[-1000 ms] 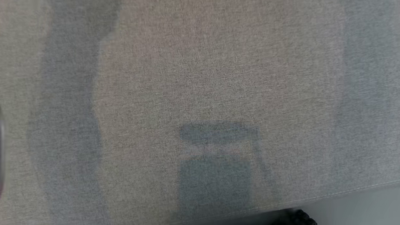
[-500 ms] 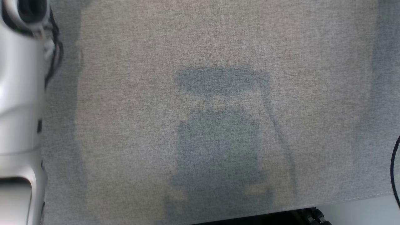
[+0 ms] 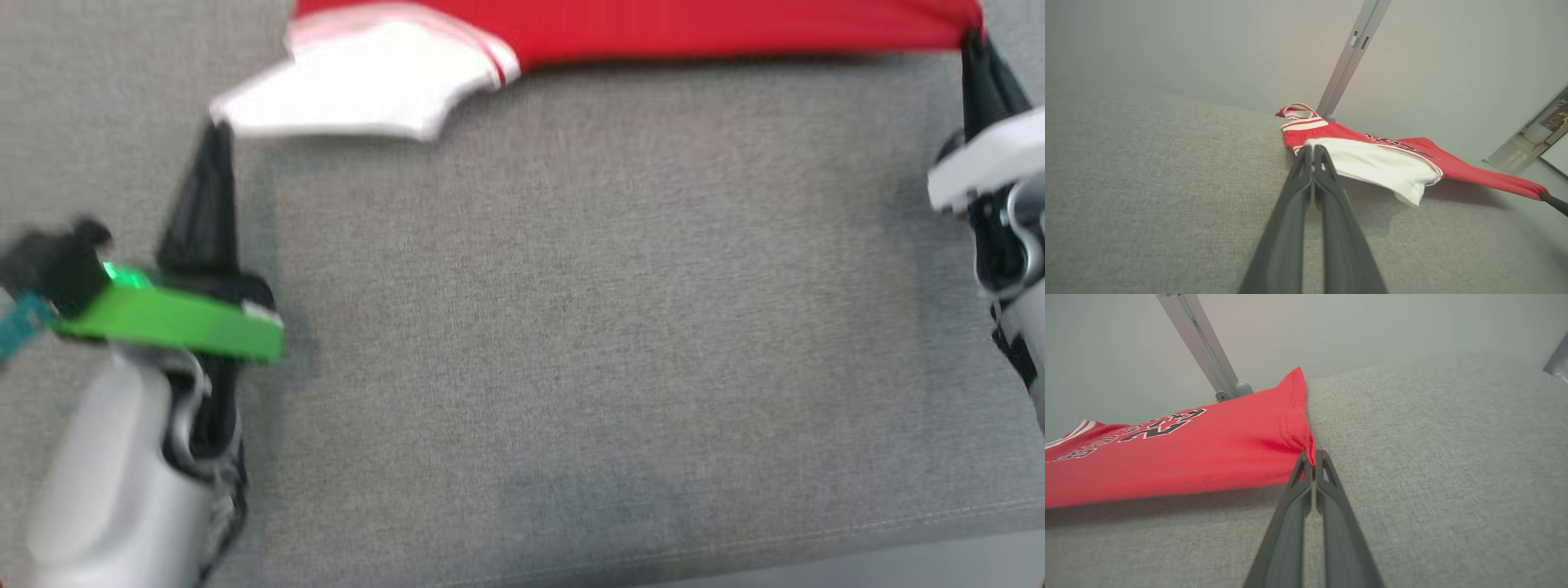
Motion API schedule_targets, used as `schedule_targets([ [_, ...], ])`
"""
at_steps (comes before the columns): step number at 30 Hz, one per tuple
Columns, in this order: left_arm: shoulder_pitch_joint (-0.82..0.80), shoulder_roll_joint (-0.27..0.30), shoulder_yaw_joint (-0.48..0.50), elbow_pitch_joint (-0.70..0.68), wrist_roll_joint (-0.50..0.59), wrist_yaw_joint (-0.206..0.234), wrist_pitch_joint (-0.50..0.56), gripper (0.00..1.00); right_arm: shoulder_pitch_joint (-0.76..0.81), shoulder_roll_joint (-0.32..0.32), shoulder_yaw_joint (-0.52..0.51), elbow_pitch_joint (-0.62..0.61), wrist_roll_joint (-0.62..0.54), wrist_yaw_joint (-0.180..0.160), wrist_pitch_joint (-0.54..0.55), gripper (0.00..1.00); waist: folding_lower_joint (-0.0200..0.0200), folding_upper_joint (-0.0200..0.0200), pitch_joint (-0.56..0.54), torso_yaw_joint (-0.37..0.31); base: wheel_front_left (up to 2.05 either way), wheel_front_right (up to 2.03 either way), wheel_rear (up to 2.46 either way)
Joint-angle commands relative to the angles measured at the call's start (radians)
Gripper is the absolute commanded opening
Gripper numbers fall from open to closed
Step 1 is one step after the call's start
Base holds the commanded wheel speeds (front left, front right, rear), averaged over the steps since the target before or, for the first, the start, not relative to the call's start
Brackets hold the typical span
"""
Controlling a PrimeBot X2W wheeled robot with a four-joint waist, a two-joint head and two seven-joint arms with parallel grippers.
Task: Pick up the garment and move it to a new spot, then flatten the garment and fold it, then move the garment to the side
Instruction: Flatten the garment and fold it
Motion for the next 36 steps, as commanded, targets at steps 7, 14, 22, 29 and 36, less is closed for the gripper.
schedule_targets([
  [7,0.331,-0.061,0.038,-0.120,0.008,0.054,-0.003,0.00,0.210,-0.076,0.027,-0.040,0.070,-0.003,-0.017,0.00,0.0001,0.0000,-0.276,-0.021,0.00,0.00,0.00],
  [14,0.537,-0.106,0.035,-0.221,0.027,0.084,-0.004,0.00,0.417,-0.125,-0.009,-0.127,0.096,-0.003,-0.018,0.00,0.0001,0.0000,-0.338,-0.010,0.00,0.00,0.00],
  [22,0.628,-0.121,0.011,-0.343,0.016,0.140,0.038,0.00,0.564,-0.137,-0.064,-0.201,0.097,-0.003,0.011,0.00,0.0001,0.0000,-0.363,-0.023,0.00,0.00,0.00],
  [29,0.512,-0.125,-0.033,-0.298,0.056,0.169,0.121,0.00,0.494,-0.083,-0.094,-0.145,0.036,-0.003,0.124,0.00,0.0001,0.0000,-0.352,-0.035,0.00,0.00,0.00],
  [36,0.341,-0.147,-0.065,-0.183,0.095,0.169,0.153,0.00,0.367,-0.021,-0.125,-0.058,-0.037,-0.002,0.212,0.00,0.0001,0.0000,-0.296,-0.031,0.00,0.00,0.00],
])
